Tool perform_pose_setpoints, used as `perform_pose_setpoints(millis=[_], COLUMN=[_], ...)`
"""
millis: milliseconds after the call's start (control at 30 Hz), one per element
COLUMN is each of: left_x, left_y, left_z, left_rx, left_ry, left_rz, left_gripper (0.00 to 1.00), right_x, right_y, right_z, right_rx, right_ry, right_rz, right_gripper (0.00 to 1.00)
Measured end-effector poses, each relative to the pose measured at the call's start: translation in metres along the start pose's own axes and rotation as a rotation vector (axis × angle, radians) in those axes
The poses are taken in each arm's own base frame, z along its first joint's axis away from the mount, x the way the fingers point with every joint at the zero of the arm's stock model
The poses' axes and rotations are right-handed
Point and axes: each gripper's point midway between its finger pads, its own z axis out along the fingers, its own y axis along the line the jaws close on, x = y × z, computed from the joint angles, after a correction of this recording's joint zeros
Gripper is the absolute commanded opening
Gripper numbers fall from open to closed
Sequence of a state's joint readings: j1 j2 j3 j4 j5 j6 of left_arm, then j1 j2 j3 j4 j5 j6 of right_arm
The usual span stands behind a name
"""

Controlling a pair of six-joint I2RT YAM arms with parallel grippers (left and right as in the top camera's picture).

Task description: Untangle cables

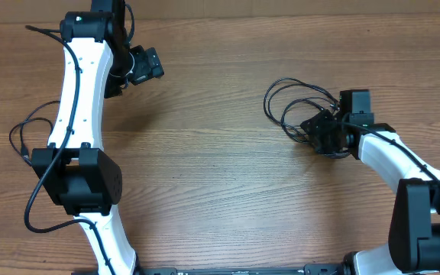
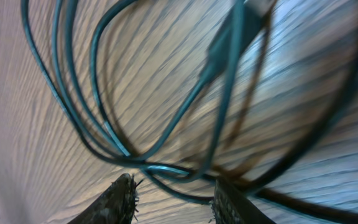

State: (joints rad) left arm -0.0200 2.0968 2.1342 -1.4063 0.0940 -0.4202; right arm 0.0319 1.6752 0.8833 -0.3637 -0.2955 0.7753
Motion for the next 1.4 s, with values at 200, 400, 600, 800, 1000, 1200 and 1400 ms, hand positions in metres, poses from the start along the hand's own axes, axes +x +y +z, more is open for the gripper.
perform_pose_setpoints(millis=[200,400,600,800,1000,1200,1400], left_x=[0.0,0.0,0.0,0.0,0.0,0.0,0.0], left_y=[0.0,0.0,0.0,0.0,0.0,0.0,0.0], left_z=[0.0,0.0,0.0,0.0,0.0,0.0,0.0], left_rx=[0.0,0.0,0.0,0.0,0.0,0.0,0.0], left_ry=[0.0,0.0,0.0,0.0,0.0,0.0,0.0], left_rz=[0.0,0.0,0.0,0.0,0.0,0.0,0.0], left_gripper=[1.0,0.99,1.0,0.99,1.0,1.0,0.99], right_x=[0.005,-0.007,-0.012,-0.014,-0.016,-0.015,-0.015], right_y=[0.02,0.023,0.016,0.004,0.001,-0.001,-0.002], right_z=[0.004,0.004,0.016,0.035,0.036,0.038,0.039], right_rx=[-0.051,-0.045,-0.025,0.011,0.02,0.028,0.032], right_ry=[-0.01,-0.078,-0.095,-0.095,-0.102,-0.1,-0.099], right_rz=[-0.03,-0.019,0.031,0.058,0.072,0.083,0.085], right_gripper=[0.38,0.38,0.38,0.34,0.16,0.09,0.04])
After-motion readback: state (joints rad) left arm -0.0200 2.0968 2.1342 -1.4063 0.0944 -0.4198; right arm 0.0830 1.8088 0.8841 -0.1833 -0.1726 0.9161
